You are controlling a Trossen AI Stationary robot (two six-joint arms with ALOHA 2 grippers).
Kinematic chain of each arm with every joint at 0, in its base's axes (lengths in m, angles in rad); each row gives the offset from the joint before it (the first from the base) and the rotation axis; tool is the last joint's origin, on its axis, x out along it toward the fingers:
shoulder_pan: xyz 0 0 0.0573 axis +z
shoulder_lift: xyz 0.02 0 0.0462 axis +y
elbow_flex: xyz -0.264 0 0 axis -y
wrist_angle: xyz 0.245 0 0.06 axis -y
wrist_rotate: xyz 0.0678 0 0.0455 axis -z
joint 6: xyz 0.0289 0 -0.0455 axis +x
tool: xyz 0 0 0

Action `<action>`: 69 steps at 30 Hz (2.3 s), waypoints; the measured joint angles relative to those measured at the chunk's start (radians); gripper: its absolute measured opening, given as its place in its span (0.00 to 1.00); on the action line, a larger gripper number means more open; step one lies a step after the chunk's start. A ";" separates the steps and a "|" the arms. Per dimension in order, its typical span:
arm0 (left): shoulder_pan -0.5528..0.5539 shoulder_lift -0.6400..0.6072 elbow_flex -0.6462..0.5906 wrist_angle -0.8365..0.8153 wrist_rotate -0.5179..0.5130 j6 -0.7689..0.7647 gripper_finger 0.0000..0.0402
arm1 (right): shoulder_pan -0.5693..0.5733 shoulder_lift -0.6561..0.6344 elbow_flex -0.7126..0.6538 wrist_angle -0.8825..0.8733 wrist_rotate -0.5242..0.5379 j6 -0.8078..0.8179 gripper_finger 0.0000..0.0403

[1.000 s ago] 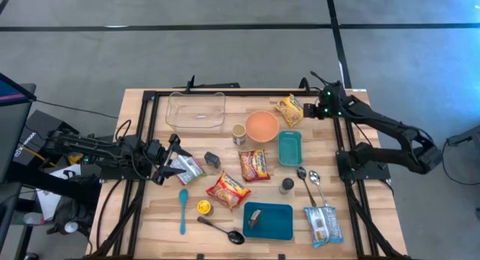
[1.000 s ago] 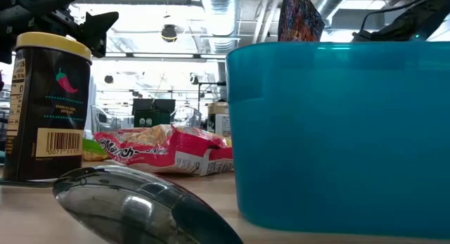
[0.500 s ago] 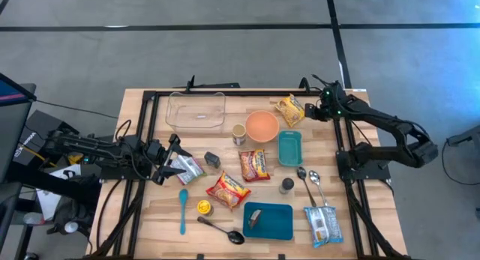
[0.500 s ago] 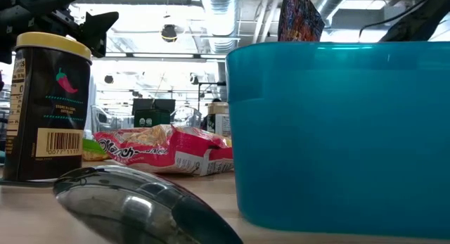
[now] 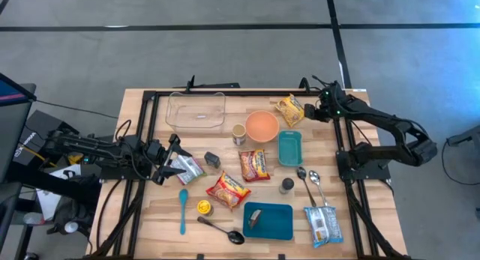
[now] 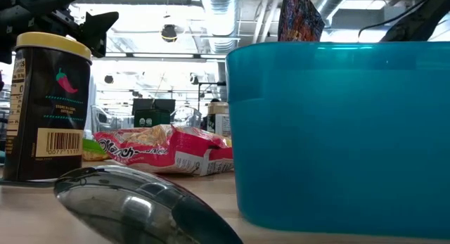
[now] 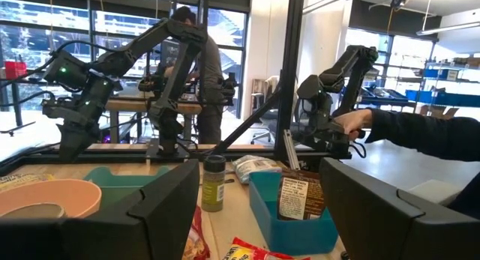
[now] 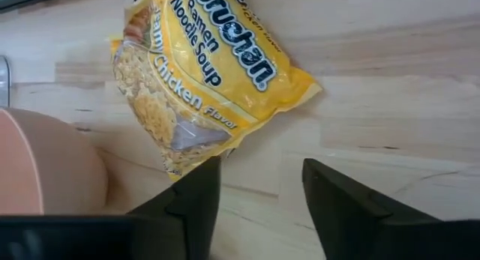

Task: Pick & Place Food Item
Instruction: Put the yellow noodle pack into the transparent bin

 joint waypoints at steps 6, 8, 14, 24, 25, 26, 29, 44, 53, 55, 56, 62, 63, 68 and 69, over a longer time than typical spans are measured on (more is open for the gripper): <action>0.000 0.000 0.000 0.000 0.000 0.000 0.67 | 0.004 0.002 0.000 0.002 -0.003 0.008 0.53; 0.000 0.000 0.000 0.000 0.000 0.000 0.67 | 0.005 0.002 -0.002 0.016 -0.005 0.008 0.53; 0.000 0.000 0.000 0.000 0.000 0.000 0.67 | 0.003 0.003 -0.101 0.234 -0.114 0.063 0.51; 0.000 0.000 0.000 0.000 0.000 0.000 0.67 | -0.042 0.003 -0.152 0.272 -0.130 0.064 0.48; 0.000 0.000 0.000 0.000 0.000 0.000 0.67 | -0.042 0.003 -0.152 0.277 -0.130 0.064 0.48; 0.000 0.000 0.000 0.000 0.000 0.000 0.67 | -0.041 0.003 -0.152 0.282 -0.130 0.064 0.48; 0.000 0.000 0.000 0.000 0.000 0.000 0.67 | -0.041 0.003 -0.152 0.281 -0.130 0.068 0.48; 0.000 0.000 0.000 0.000 0.000 0.000 0.67 | -0.031 0.003 -0.152 0.340 -0.129 0.139 0.46; 0.000 0.000 0.000 0.000 0.000 0.000 0.67 | -0.020 0.003 -0.152 0.362 -0.127 0.141 0.45; 0.000 0.000 0.000 0.000 0.000 0.000 0.67 | -0.024 0.003 -0.152 0.363 -0.127 0.153 0.45; 0.000 0.000 0.000 0.000 0.000 0.000 0.67 | -0.027 0.003 -0.152 0.364 -0.127 0.157 0.45; 0.000 0.000 0.000 0.000 0.000 0.000 0.67 | -0.037 0.003 -0.152 0.368 -0.127 0.173 0.45; 0.000 0.000 0.000 0.000 0.000 0.000 0.67 | -0.037 0.003 -0.152 0.367 -0.127 0.171 0.45; 0.000 0.000 0.000 0.000 0.000 0.000 0.67 | -0.048 0.003 -0.153 0.354 -0.119 0.157 0.45; 0.000 0.000 0.000 0.000 0.000 0.000 0.67 | -0.052 0.003 -0.153 0.353 -0.119 0.152 0.45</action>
